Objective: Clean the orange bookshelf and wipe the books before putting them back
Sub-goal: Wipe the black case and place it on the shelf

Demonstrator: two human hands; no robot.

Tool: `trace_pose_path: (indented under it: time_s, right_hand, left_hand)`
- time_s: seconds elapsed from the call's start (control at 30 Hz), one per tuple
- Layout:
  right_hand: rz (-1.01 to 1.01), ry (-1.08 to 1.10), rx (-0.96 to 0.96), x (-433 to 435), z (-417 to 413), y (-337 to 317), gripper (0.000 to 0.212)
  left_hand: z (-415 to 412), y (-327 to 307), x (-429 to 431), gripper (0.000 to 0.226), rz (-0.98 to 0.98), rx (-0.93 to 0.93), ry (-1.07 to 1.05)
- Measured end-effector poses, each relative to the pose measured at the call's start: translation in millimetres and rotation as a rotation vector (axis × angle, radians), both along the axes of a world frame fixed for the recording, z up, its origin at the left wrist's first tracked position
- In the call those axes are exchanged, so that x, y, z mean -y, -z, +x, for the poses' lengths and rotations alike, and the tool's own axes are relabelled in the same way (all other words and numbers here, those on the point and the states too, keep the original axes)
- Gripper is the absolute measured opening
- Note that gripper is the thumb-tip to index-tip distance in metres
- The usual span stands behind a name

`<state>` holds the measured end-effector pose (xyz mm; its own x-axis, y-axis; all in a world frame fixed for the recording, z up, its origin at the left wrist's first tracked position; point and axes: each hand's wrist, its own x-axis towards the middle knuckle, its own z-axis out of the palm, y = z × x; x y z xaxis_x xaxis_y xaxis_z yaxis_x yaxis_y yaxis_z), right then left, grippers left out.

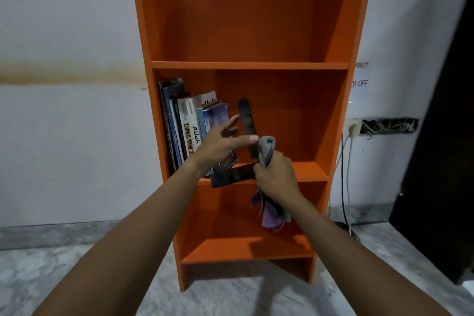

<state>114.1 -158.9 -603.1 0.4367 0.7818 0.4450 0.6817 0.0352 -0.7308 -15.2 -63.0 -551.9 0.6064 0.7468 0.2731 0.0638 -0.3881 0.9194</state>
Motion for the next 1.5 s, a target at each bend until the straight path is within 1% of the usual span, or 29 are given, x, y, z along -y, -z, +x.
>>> trace_pose_path:
  time_s: [0.03, 0.07, 0.13, 0.17, 0.2, 0.23, 0.3, 0.33, 0.37, 0.4, 0.5, 0.57, 0.67, 0.7, 0.8, 0.87, 0.93, 1.1, 1.3, 1.5]
  right_hand:
    - [0.04, 0.063, 0.025, -6.2, 5.1, 5.3, 0.041]
    - [0.056, 0.127, 0.039, -13.1, 11.1, 11.0, 0.043]
    - [0.079, 0.231, 0.087, -29.1, 20.9, 28.3, 0.04]
    - [0.066, 0.264, 0.125, -34.2, 23.0, 34.4, 0.032]
    - [0.037, 0.289, 0.155, -41.0, 23.8, 40.4, 0.019]
    - [0.005, 0.289, 0.197, -47.2, 25.5, 46.6, 0.006]
    - [-0.031, 0.276, 0.263, -63.1, 25.8, 55.7, 0.041]
    - [-0.027, 0.269, 0.258, -72.0, 26.6, 60.0, 0.053]
    - [-0.028, 0.272, 0.243, -79.4, 26.2, 61.7, 0.054]
    - [-0.065, 0.281, 0.208, -85.5, 25.9, 61.1, 0.047]
    - [-0.074, 0.313, 0.141, -101.6, 28.3, 62.8, 0.007]
    - [-0.076, 0.308, 0.104, -111.2, 32.5, 67.1, 0.018]
    - [-0.036, 0.277, 0.058, -123.6, 40.2, 76.1, 0.036]
    - [-0.029, 0.268, 0.042, -126.8, 41.9, 79.5, 0.037]
    - [-0.017, 0.259, 0.021, -130.1, 43.2, 82.9, 0.027]
    - [0.007, 0.252, 0.023, -131.3, 42.6, 84.5, 0.033]
    - [0.006, 0.253, 0.027, -131.0, 42.7, 85.6, 0.04]
    - [0.009, 0.245, 0.034, -130.2, 42.8, 81.4, 0.042]
    - [-0.021, 0.224, 0.043, -128.2, 44.9, 77.1, 0.04]
    - [0.019, 0.173, 0.026, -130.2, 36.8, 79.8, 0.042]
  left_hand:
    - [0.9, 10.1, -5.5, 0.094, 0.103, 0.04, -0.131]
    - [1.0, 21.4, -10.8, 0.088, 0.216, 0.076, -0.312]
    - [-2.1, 48.9, -25.7, 0.076, 0.42, 0.1, -0.742]
    - [-4.1, 61.2, -30.6, 0.076, 0.454, 0.106, -0.906]
    - [-5.2, 71.8, -36.6, 0.081, 0.433, 0.11, -1.011]
    - [-5.2, 80.2, -41.9, 0.091, 0.377, 0.103, -1.058]
    - [-2.0, 93.4, -53.9, 0.11, 0.242, 0.066, -1.079]
    - [0.7, 98.4, -60.5, 0.117, 0.202, 0.053, -1.089]
    - [3.4, 101.2, -64.7, 0.122, 0.182, 0.046, -1.101]
    - [6.4, 101.6, -65.8, 0.125, 0.178, 0.042, -1.127]
    - [16.3, 106.9, -67.9, 0.128, 0.247, 0.031, -1.202]
    - [24.0, 112.7, -69.1, 0.132, 0.288, 0.003, -1.197]
    - [34.6, 116.6, -76.1, 0.138, 0.188, 0.033, -1.162]
    - [37.3, 118.2, -79.3, 0.14, 0.155, 0.042, -1.163]
    - [39.5, 115.7, -88.6, 0.144, 0.085, 0.043, -1.202]
    - [39.4, 114.2, -95.2, 0.145, 0.051, 0.028, -1.214]
    - [38.9, 112.8, -99.0, 0.141, 0.025, 0.045, -1.189]
    - [36.3, 111.0, -102.0, 0.13, 0.024, 0.102, -1.161]
    - [40.1, 104.9, -100.2, 0.126, 0.005, 0.114, -1.174]
    - [45.4, 96.7, -98.8, 0.123, -0.015, 0.132, -1.191]
